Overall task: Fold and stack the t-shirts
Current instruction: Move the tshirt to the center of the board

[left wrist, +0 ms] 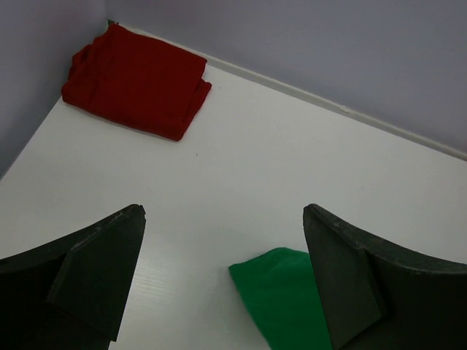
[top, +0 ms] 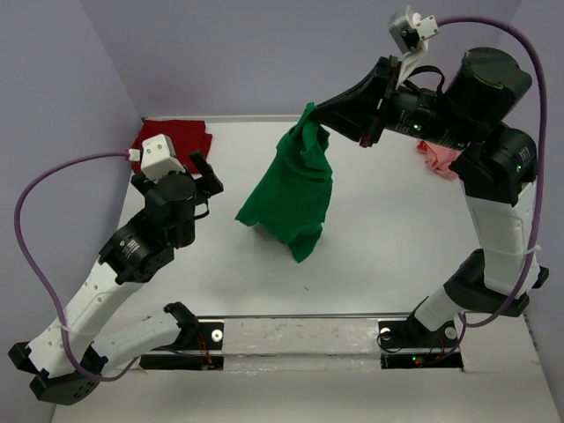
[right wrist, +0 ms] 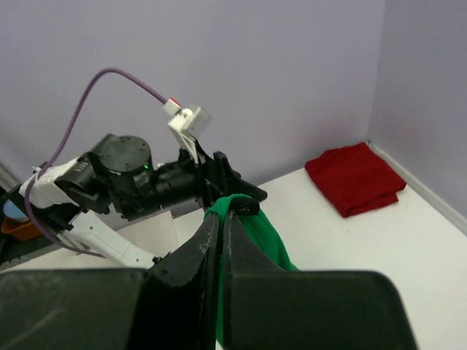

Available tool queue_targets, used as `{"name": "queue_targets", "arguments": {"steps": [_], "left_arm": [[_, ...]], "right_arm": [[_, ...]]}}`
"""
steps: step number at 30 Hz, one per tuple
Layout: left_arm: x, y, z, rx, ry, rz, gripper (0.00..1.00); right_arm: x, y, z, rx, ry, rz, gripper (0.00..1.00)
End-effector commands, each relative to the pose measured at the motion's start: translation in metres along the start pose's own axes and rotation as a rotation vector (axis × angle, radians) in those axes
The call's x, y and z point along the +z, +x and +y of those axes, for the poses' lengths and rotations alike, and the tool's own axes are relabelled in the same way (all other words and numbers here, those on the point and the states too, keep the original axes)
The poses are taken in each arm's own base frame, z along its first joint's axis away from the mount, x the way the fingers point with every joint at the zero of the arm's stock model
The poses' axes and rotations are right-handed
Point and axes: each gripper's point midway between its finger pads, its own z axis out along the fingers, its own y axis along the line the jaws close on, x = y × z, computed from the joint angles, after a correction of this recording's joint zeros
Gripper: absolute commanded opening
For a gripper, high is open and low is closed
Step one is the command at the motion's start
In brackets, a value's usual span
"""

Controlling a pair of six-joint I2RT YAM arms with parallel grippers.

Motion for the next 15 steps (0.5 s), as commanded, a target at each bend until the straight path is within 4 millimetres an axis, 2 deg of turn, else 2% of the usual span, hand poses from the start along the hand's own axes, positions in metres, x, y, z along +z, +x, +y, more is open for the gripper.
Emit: {"name": "queue_targets", "arguments": {"steps": [1, 3, 4, 7, 8, 10, 11, 12, 13, 14, 15], "left_arm": [[0.006, -0.002, -0.001, -0.010, -0.040, -0.026, 0.99], [0.009, -0.001, -0.004, -0.010, -0.037, -0.027, 0.99], [0.011, 0.002, -0.006, -0.003, -0.037, -0.022, 0.99], [0.015, 0.007, -0.013, 0.009, -0.028, -0.010, 0.99], [0.016, 0.008, -0.014, 0.011, -0.026, -0.008, 0.99], [0.018, 0.011, -0.016, 0.017, -0.025, -0.003, 0.99], [0.018, 0.011, -0.017, 0.017, -0.023, -0.006, 0.99], [0.018, 0.011, -0.017, 0.019, -0.023, -0.007, 0.99], [0.019, 0.012, -0.018, 0.024, -0.023, -0.007, 0.99], [0.020, 0.013, -0.018, 0.031, -0.025, -0.007, 0.99], [0.021, 0.014, -0.019, 0.032, -0.024, -0.008, 0.99]], "right_arm": [[-0.041, -0.052, 0.034, -0.123, -0.024, -0.163, 0.00], [-0.047, -0.057, 0.038, -0.133, -0.018, -0.188, 0.00], [-0.059, -0.066, 0.042, -0.165, -0.009, -0.223, 0.00], [-0.065, -0.070, 0.022, -0.212, 0.110, -0.235, 0.00], [-0.058, -0.061, 0.009, -0.212, 0.156, -0.207, 0.00], [-0.048, -0.045, -0.026, -0.219, 0.295, -0.159, 0.00], [-0.030, -0.017, -0.049, -0.201, 0.344, -0.078, 0.00], [-0.027, -0.004, -0.079, -0.188, 0.477, -0.049, 0.00], [-0.023, 0.008, -0.100, -0.223, 0.551, -0.008, 0.00], [-0.011, 0.031, -0.127, -0.228, 0.635, 0.055, 0.00], [-0.012, 0.047, -0.157, -0.233, 0.759, 0.095, 0.00]]}}
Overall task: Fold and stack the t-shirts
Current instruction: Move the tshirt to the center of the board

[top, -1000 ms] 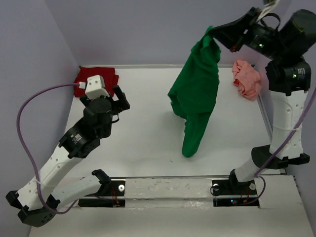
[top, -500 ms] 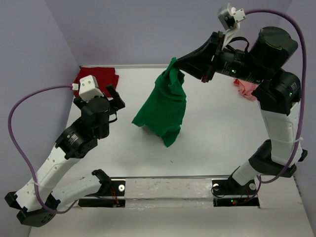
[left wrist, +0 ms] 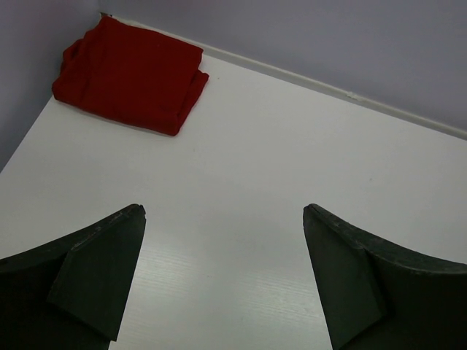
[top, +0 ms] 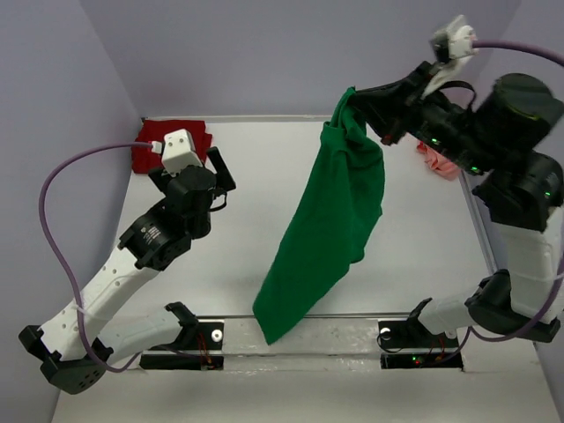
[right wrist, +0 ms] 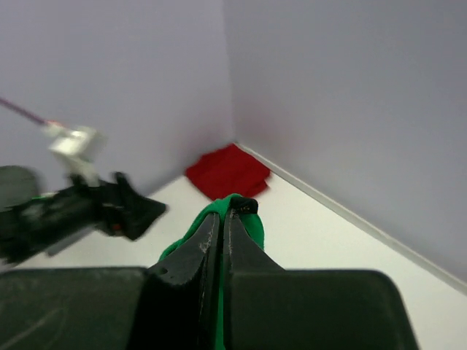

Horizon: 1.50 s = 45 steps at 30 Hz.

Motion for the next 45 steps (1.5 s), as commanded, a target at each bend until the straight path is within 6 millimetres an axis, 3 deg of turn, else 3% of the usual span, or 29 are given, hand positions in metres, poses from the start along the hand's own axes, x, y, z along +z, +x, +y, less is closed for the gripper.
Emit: {"name": "queue_targets", "arguments": {"steps": [1, 2, 6, 7, 11, 15, 17, 23, 28, 30, 31, 32, 34, 35, 37, 38, 40, 41, 42, 44, 45], "left_arm": [[0.004, -0.005, -0.003, -0.014, -0.011, -0.040, 0.99], [0.005, -0.004, -0.004, -0.009, -0.010, -0.038, 0.99], [0.008, 0.003, -0.009, 0.015, 0.009, -0.022, 0.99], [0.009, 0.006, -0.012, 0.025, 0.018, -0.013, 0.99], [0.012, 0.025, -0.022, 0.085, 0.063, 0.044, 0.99], [0.015, 0.043, -0.031, 0.149, 0.106, 0.094, 0.99], [0.014, 0.050, -0.040, 0.164, 0.155, 0.121, 0.99], [0.006, 0.081, -0.071, 0.201, 0.312, 0.223, 0.99], [-0.018, 0.134, -0.097, 0.279, 0.392, 0.332, 0.99], [-0.046, 0.162, -0.120, 0.332, 0.474, 0.379, 0.99], [-0.045, 0.168, -0.121, 0.334, 0.465, 0.392, 0.99], [-0.061, 0.178, -0.132, 0.345, 0.500, 0.408, 0.99], [-0.071, 0.198, -0.142, 0.388, 0.514, 0.441, 0.99], [-0.085, 0.207, -0.149, 0.409, 0.541, 0.450, 0.99], [-0.098, 0.226, -0.157, 0.438, 0.538, 0.472, 0.99], [-0.113, 0.234, -0.161, 0.464, 0.561, 0.468, 0.99], [-0.126, 0.248, -0.168, 0.468, 0.548, 0.474, 0.99], [-0.134, 0.256, -0.167, 0.488, 0.545, 0.490, 0.99], [-0.140, 0.264, -0.170, 0.483, 0.546, 0.501, 0.99], [-0.156, 0.292, -0.169, 0.520, 0.535, 0.550, 0.99], [-0.160, 0.303, -0.167, 0.546, 0.527, 0.564, 0.99]], "right_arm": [[0.061, 0.118, -0.122, -0.138, 0.559, 0.283, 0.00], [0.068, 0.151, -0.161, -0.142, 0.657, 0.367, 0.00], [0.072, 0.225, -0.221, -0.033, 0.753, 0.526, 0.00], [0.071, 0.256, -0.244, -0.010, 0.792, 0.593, 0.00], [0.059, 0.325, -0.286, 0.049, 0.912, 0.738, 0.00], [0.046, 0.374, -0.301, 0.111, 0.972, 0.831, 0.00], [0.042, 0.388, -0.307, 0.131, 0.998, 0.850, 0.00], [0.025, 0.403, -0.330, 0.158, 1.055, 0.882, 0.00], [0.011, 0.412, -0.368, 0.154, 1.095, 0.900, 0.00], [0.007, 0.416, -0.385, 0.164, 1.079, 0.903, 0.00], [0.006, 0.415, -0.392, 0.170, 1.084, 0.898, 0.00], [0.007, 0.414, -0.396, 0.170, 1.072, 0.892, 0.23], [0.009, 0.417, -0.403, 0.157, 1.051, 0.891, 0.59], [0.009, 0.420, -0.405, 0.133, 1.038, 0.907, 0.98], [0.010, 0.420, -0.408, 0.131, 1.016, 0.908, 1.00], [0.010, 0.411, -0.405, 0.133, 1.016, 0.891, 1.00], [0.011, 0.407, -0.393, 0.178, 0.982, 0.873, 1.00], [0.009, 0.381, -0.386, 0.175, 0.988, 0.815, 1.00], [0.005, 0.394, -0.385, 0.191, 0.992, 0.837, 1.00], [-0.006, 0.373, -0.367, 0.209, 0.991, 0.791, 1.00], [-0.012, 0.347, -0.357, 0.203, 0.991, 0.738, 1.00]]}}
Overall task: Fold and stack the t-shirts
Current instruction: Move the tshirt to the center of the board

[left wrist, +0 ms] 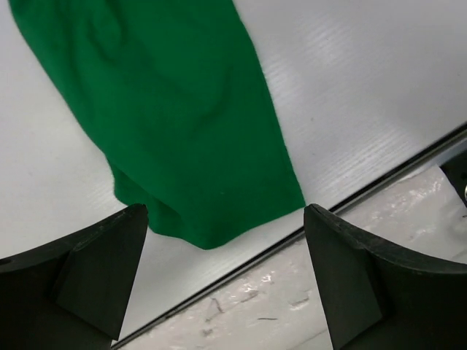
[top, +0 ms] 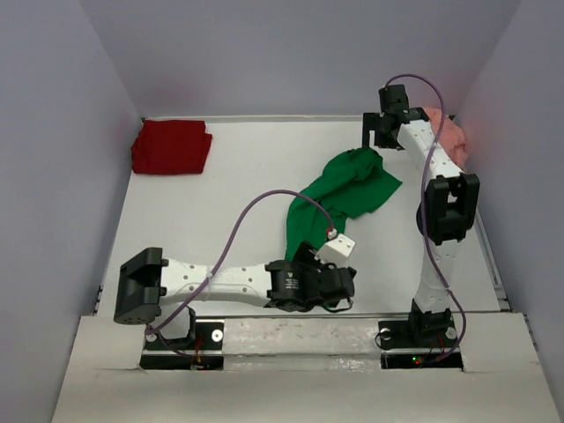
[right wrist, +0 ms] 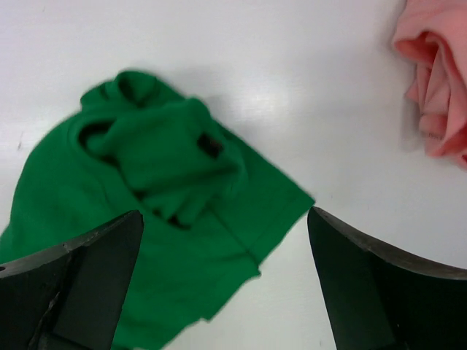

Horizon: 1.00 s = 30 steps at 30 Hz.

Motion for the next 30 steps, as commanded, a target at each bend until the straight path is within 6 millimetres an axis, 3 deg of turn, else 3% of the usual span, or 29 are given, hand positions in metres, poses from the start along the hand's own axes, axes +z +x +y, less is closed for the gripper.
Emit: {"name": "queue_targets", "arguments": {"steps": [1, 2, 4, 6, 7, 8, 9, 15, 25, 30], "left_arm": [[0.006, 0.023, -0.025, -0.039, -0.055, 0.040, 0.99], [0.006, 0.031, -0.033, -0.035, -0.043, 0.058, 0.98], [0.013, 0.040, -0.044, -0.028, -0.031, 0.075, 0.89], [0.019, 0.044, -0.054, -0.029, 0.004, 0.078, 0.74], [0.022, 0.046, -0.055, -0.019, 0.000, 0.081, 0.73], [0.029, 0.047, -0.054, 0.001, -0.019, 0.084, 0.62], [0.034, 0.048, -0.053, 0.009, -0.030, 0.091, 0.60], [0.052, 0.046, -0.061, -0.004, 0.006, 0.105, 0.62], [0.056, 0.053, -0.073, 0.010, 0.054, 0.148, 0.67], [0.056, 0.058, -0.079, 0.029, 0.062, 0.192, 0.62]], "right_arm": [[-0.103, -0.043, -0.005, 0.083, -0.100, -0.233, 1.00], [-0.101, -0.026, -0.007, 0.077, -0.096, -0.208, 1.00], [-0.126, -0.027, -0.014, 0.090, -0.103, -0.259, 1.00], [-0.131, -0.017, -0.017, 0.093, -0.101, -0.254, 1.00], [-0.135, -0.017, -0.017, 0.097, -0.109, -0.260, 0.99], [-0.142, -0.017, -0.016, 0.099, -0.127, -0.270, 0.98], [-0.145, -0.017, -0.016, 0.103, -0.130, -0.274, 0.98], [-0.163, -0.019, -0.018, 0.107, -0.150, -0.303, 0.98], [-0.159, -0.019, -0.017, 0.111, -0.146, -0.292, 0.98], [-0.161, -0.024, -0.017, 0.118, -0.146, -0.303, 0.98]]}}
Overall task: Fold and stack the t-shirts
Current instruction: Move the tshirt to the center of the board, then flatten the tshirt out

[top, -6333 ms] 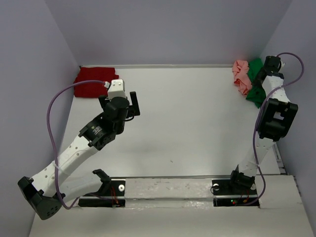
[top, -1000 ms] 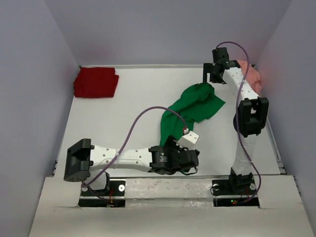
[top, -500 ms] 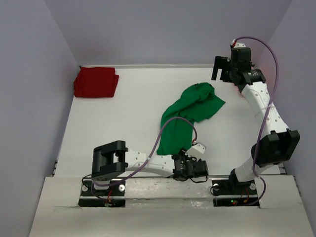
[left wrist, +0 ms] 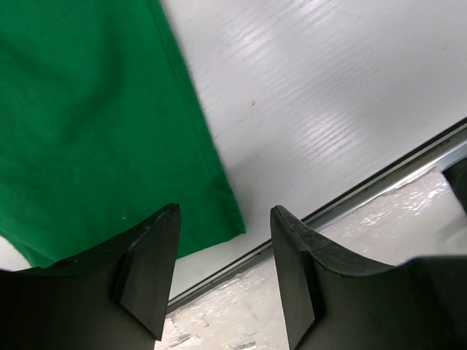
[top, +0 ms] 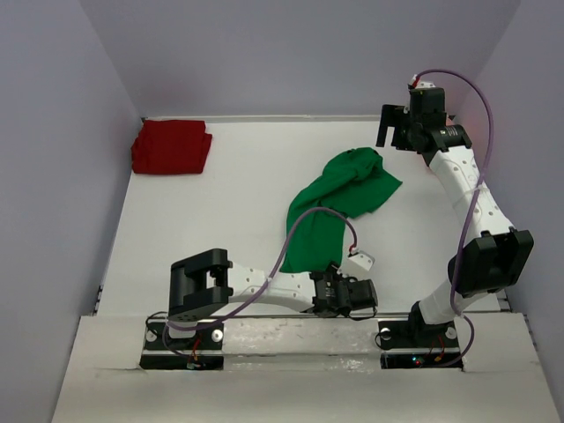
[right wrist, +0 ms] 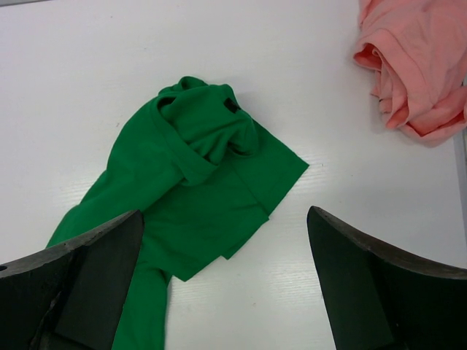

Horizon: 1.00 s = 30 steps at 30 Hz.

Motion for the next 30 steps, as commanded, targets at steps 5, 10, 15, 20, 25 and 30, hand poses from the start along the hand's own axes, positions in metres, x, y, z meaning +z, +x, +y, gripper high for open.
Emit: {"name": "queue_targets", "arguments": {"steps": [5, 10, 15, 20, 25, 30], "left_arm": [[-0.002, 0.004, -0.014, -0.005, 0.024, 0.052, 0.62], [0.004, 0.023, -0.001, -0.014, -0.056, 0.120, 0.61], [0.005, 0.038, 0.006, -0.037, -0.080, 0.165, 0.60], [0.008, 0.040, 0.005, -0.031, -0.079, 0.167, 0.45], [0.009, 0.036, 0.000, -0.023, -0.066, 0.160, 0.45], [0.011, 0.038, -0.002, -0.009, -0.059, 0.167, 0.45]], "right_arm": [[-0.003, -0.019, 0.001, 0.012, 0.002, -0.055, 0.99], [-0.008, -0.020, -0.006, 0.001, 0.036, -0.066, 0.99], [-0.010, -0.020, -0.008, 0.004, 0.045, -0.069, 1.00], [-0.012, -0.025, -0.007, 0.001, 0.039, -0.078, 1.00], [-0.010, -0.025, -0.006, 0.000, 0.036, -0.075, 1.00], [-0.005, -0.021, -0.005, 0.003, 0.032, -0.063, 1.00]]}}
